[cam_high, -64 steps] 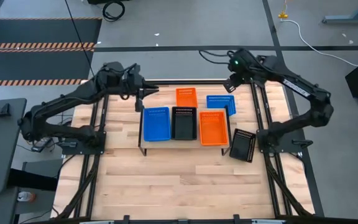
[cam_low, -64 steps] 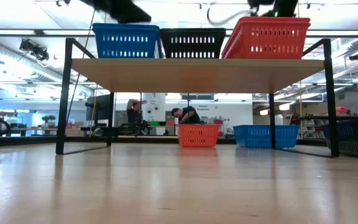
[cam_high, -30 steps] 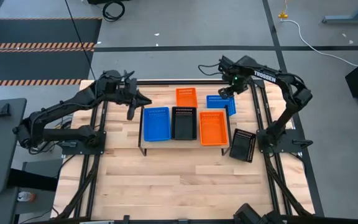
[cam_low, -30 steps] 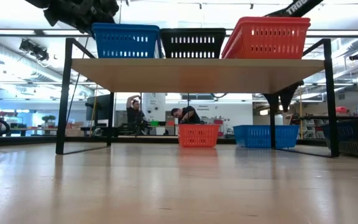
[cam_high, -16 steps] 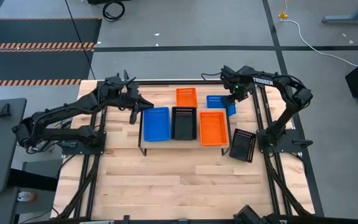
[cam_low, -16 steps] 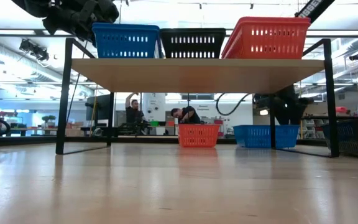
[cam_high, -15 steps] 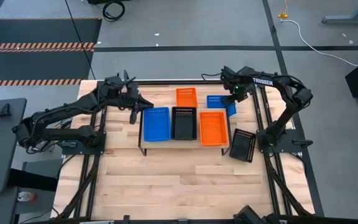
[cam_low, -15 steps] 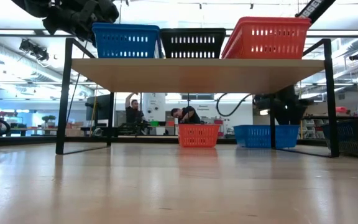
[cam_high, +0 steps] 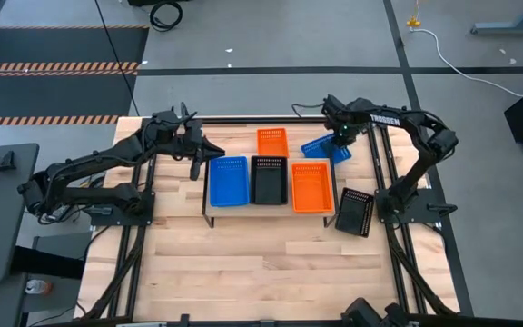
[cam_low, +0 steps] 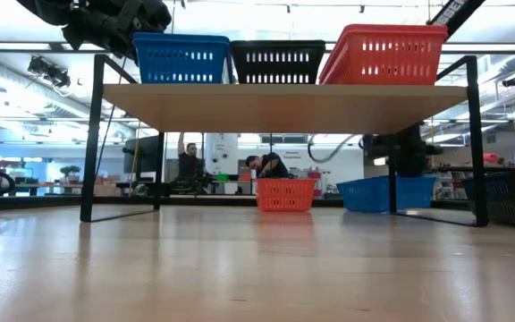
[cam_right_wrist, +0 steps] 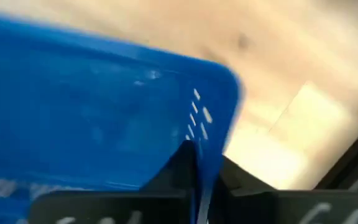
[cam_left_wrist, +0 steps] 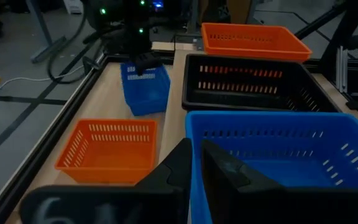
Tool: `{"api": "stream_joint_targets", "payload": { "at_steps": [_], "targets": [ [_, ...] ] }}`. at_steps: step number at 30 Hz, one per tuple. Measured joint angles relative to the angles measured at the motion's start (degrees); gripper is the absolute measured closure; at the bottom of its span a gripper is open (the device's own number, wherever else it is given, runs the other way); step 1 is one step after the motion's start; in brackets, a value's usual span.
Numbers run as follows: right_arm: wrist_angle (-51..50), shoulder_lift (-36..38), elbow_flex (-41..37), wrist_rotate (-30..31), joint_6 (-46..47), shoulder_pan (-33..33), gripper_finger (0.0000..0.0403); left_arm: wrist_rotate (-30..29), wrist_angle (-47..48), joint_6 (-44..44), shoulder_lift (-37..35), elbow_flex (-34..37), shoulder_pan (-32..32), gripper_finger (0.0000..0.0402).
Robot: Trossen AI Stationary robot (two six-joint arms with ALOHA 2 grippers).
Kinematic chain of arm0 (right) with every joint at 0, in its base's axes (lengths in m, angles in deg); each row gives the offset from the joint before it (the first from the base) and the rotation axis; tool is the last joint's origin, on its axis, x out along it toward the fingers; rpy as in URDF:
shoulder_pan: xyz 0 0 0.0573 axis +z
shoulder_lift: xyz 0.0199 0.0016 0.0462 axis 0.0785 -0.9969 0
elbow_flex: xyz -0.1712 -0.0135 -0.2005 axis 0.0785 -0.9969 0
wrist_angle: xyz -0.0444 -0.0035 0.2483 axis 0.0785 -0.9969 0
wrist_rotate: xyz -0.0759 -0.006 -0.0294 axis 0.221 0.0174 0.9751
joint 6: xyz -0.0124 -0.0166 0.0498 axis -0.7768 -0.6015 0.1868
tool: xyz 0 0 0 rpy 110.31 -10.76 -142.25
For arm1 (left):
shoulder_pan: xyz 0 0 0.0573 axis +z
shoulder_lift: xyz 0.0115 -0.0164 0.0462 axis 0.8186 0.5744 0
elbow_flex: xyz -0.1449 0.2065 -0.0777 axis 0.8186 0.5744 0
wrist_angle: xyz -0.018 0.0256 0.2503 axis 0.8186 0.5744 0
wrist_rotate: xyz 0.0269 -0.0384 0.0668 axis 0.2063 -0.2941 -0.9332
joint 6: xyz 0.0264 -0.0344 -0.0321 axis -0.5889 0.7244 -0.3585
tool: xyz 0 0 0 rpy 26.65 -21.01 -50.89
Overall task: Stack baskets on shelf by color
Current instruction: Stack the blue basket on the stacked blue baskets on the shelf
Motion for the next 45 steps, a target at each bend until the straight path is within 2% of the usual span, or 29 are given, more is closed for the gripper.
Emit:
{"api": "stream_joint_targets", "payload": {
  "at_steps": [2, 7, 16, 22, 26, 31, 40, 45],
  "targets": [
    [0.78, 1.08, 1.56, 1.11, -0.73, -0.02, 0.0393, 0.0, -0.47, 0.0, 0.0, 0.0, 0.0, 0.0363],
    [0.51, 4.72, 6.82, 2.49, -0.87, -0.35, 0.0387, 0.0, -0.17, 0.0, 0.02, 0.0, 0.0, 0.0363],
    [-3.03, 14.0, 22.37, 3.82, -3.33, -0.1, 0.0393, 0.0, -0.13, -0.07, 0.02, 0.0, 0.01, 0.0363],
    [-2.81, 16.79, 33.83, -1.63, -5.8, 4.82, 0.0395, 0.0, -0.97, -0.52, 0.02, 0.0, 0.04, 0.0363],
    [-2.61, 14.98, 40.51, -2.54, -5.8, 11.61, 0.0396, 0.01, -3.91, -0.32, 0.04, -0.02, -0.01, 0.0363],
    [-2.68, 9.27, 46.42, -3.15, -5.81, 20.39, 0.0396, 0.0, -4.73, 0.35, 0.04, -0.02, -1.46, 0.0363],
    [-2.86, -3.18, 57.1, -7.98, -12.01, 31.47, 0.0394, -0.48, -6.79, 9.21, -1.65, -0.1, -3.97, 0.0365],
    [-2.66, -8.13, 62.1, -9.52, -17.07, 34.84, 0.0393, -9.9, -6.29, 11.65, -6.17, 3.02, -5.37, 0.0377]
  ]
}}
